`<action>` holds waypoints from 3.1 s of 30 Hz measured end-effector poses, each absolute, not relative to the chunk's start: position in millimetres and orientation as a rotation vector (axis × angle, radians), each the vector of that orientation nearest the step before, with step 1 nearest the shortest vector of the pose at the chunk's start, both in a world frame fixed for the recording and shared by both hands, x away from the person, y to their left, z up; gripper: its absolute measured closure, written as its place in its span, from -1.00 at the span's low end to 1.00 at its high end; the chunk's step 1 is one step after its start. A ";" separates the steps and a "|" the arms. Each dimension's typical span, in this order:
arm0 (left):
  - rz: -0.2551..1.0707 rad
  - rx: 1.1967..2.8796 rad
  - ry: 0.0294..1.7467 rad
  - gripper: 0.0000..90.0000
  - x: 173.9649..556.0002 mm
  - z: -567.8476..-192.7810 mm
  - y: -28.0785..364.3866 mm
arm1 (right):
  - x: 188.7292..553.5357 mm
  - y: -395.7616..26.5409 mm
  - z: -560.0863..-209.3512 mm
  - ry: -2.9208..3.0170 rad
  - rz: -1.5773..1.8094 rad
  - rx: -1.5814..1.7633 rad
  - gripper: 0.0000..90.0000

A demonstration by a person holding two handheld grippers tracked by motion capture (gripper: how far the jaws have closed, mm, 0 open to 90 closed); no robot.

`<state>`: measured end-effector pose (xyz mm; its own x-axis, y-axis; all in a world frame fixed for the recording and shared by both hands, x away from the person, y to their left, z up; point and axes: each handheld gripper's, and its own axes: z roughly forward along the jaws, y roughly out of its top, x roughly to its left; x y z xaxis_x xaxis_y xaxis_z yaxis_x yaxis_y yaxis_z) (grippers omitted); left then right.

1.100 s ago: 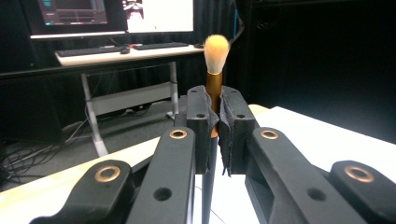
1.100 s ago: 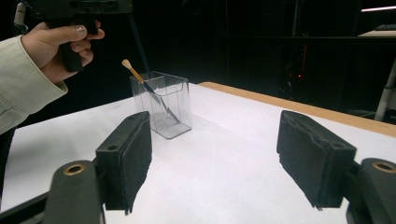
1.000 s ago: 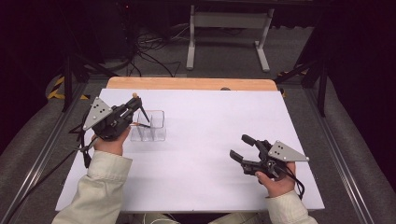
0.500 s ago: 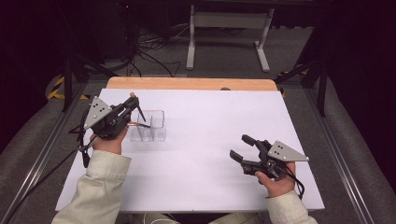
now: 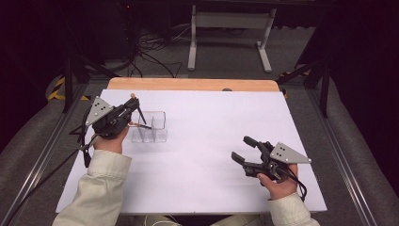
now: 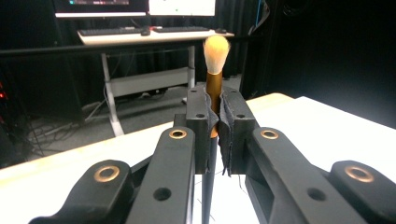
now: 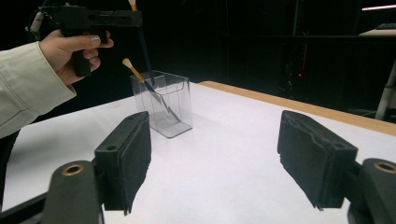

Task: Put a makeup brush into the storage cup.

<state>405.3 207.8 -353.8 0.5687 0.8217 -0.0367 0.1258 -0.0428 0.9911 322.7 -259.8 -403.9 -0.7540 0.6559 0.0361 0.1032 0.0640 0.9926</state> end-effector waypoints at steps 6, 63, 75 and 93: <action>0.645 1.559 0.857 0.85 410.4 -361.2 206.7 | 322.8 -259.6 -403.7 1.922 1.738 0.754 -0.41; 0.514 1.624 0.834 -0.36 403.5 -366.2 205.9 | 327.3 -260.5 -400.6 1.913 1.746 0.747 -0.42; 0.498 1.592 0.734 -0.61 369.5 -360.3 216.6 | 335.7 -268.0 -392.7 1.918 1.735 0.755 -0.51; 0.468 1.553 0.690 -0.73 333.0 -382.7 245.1 | 345.6 -283.1 -387.0 1.937 1.668 0.752 -0.57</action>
<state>333.0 245.1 -382.7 0.7338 0.6712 -0.1054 0.1498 -0.0085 0.9887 345.6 -283.1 -387.0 -0.7382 0.6746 0.0000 0.1001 0.1095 0.9889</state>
